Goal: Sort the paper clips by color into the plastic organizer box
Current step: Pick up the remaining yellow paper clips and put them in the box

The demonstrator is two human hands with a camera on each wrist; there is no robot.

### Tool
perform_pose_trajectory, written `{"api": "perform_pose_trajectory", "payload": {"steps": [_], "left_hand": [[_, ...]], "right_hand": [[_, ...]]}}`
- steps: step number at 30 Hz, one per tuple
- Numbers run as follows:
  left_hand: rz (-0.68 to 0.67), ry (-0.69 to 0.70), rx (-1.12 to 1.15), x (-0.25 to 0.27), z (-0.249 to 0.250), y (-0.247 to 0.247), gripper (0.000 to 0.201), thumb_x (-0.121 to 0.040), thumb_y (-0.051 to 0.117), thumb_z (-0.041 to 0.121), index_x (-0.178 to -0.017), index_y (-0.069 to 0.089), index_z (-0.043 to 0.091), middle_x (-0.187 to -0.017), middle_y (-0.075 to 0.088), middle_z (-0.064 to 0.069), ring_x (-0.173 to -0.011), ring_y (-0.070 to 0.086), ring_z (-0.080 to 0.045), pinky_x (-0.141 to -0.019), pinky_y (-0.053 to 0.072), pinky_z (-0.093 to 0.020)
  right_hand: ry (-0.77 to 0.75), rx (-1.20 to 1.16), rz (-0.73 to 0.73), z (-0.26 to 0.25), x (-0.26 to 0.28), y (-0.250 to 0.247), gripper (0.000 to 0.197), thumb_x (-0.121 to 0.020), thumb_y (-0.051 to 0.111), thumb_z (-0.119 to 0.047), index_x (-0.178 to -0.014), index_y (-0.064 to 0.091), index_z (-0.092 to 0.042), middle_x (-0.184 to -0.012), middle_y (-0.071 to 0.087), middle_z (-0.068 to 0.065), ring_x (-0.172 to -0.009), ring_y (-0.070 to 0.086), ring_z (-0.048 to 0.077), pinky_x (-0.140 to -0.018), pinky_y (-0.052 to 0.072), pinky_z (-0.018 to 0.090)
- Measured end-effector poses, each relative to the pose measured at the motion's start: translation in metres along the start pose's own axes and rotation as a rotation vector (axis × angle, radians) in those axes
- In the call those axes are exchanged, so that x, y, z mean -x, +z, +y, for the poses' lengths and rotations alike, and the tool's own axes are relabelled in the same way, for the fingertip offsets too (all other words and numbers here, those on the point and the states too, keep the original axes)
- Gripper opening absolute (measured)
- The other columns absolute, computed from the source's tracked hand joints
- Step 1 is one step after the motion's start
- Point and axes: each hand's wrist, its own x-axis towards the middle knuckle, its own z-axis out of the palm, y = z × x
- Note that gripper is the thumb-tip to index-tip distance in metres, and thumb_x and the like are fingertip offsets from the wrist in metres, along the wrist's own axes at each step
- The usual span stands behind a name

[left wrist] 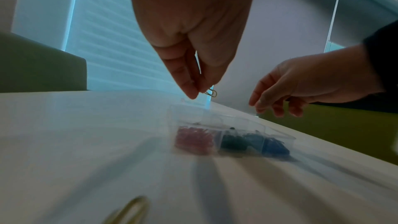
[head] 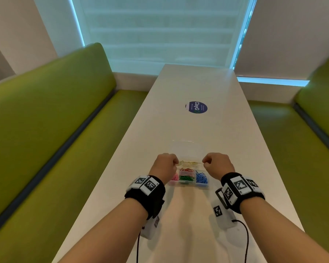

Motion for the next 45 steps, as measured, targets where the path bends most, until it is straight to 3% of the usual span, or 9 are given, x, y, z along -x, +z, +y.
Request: {"api": "perform_pose_trajectory", "payload": {"steps": [6,11,16,23,33,40,45], "left_hand": [[-0.058,0.006,-0.054,-0.032,0.024,0.016,0.035,-0.092,0.043,-0.004,-0.115,0.066,0.008,-0.120,0.061,-0.013,-0.112,0.056,-0.025,-0.095,0.042,-0.025],[-0.131,0.008,-0.235,-0.037,0.029,0.026,0.033,-0.093,0.047,0.004,-0.120,0.063,0.012,-0.125,0.057,-0.009,-0.120,0.049,-0.024,-0.096,0.046,-0.034],[-0.078,0.011,-0.356,-0.033,0.032,0.027,0.039,-0.095,0.040,0.002,-0.125,0.060,0.017,-0.126,0.057,-0.010,-0.119,0.048,-0.026,-0.100,0.040,-0.033],[-0.037,0.016,-0.360,-0.025,0.027,0.023,0.035,-0.093,0.044,0.007,-0.119,0.063,0.020,-0.121,0.063,-0.005,-0.119,0.048,-0.024,-0.100,0.034,-0.033],[0.022,-0.013,-0.252,0.014,0.006,0.006,0.033,-0.092,0.048,0.012,-0.120,0.062,0.020,-0.119,0.065,-0.002,-0.117,0.049,-0.023,-0.099,0.033,-0.032],[0.060,-0.086,-0.276,0.045,-0.036,-0.007,0.035,-0.093,0.044,0.011,-0.119,0.062,0.023,-0.117,0.066,0.001,-0.115,0.052,-0.021,-0.097,0.034,-0.030],[0.048,-0.127,-0.307,0.058,-0.058,-0.016,0.033,-0.093,0.044,0.013,-0.119,0.061,0.024,-0.117,0.066,0.002,-0.115,0.052,-0.020,-0.097,0.035,-0.031]], "right_hand": [[0.018,0.000,0.020,0.027,0.012,-0.013,0.023,-0.089,0.050,-0.015,-0.102,0.069,-0.018,-0.110,0.067,-0.001,-0.103,0.059,0.018,-0.089,0.048,0.030],[0.039,-0.001,0.013,0.042,0.019,-0.017,0.022,-0.089,0.051,-0.016,-0.100,0.069,-0.020,-0.108,0.067,-0.003,-0.102,0.059,0.016,-0.089,0.047,0.029],[0.033,0.009,0.002,0.046,0.023,-0.019,0.021,-0.089,0.052,-0.016,-0.099,0.069,-0.020,-0.108,0.067,-0.003,-0.101,0.059,0.015,-0.088,0.048,0.028],[0.012,0.012,-0.002,0.038,0.025,-0.019,0.021,-0.088,0.052,-0.016,-0.098,0.070,-0.020,-0.108,0.068,-0.003,-0.101,0.060,0.015,-0.089,0.048,0.028],[-0.074,-0.007,-0.052,-0.003,0.044,0.000,0.021,-0.087,0.053,-0.012,-0.098,0.071,-0.018,-0.106,0.069,-0.001,-0.099,0.061,0.017,-0.087,0.051,0.030],[-0.239,0.061,-0.178,-0.046,0.066,0.037,0.022,-0.086,0.057,-0.013,-0.103,0.070,-0.017,-0.106,0.067,-0.001,-0.101,0.060,0.017,-0.081,0.046,0.024],[-0.269,0.139,-0.323,-0.067,0.076,0.064,0.027,-0.089,0.056,-0.018,-0.115,0.064,-0.023,-0.119,0.063,-0.001,-0.110,0.057,0.016,-0.095,0.046,0.029]]}}
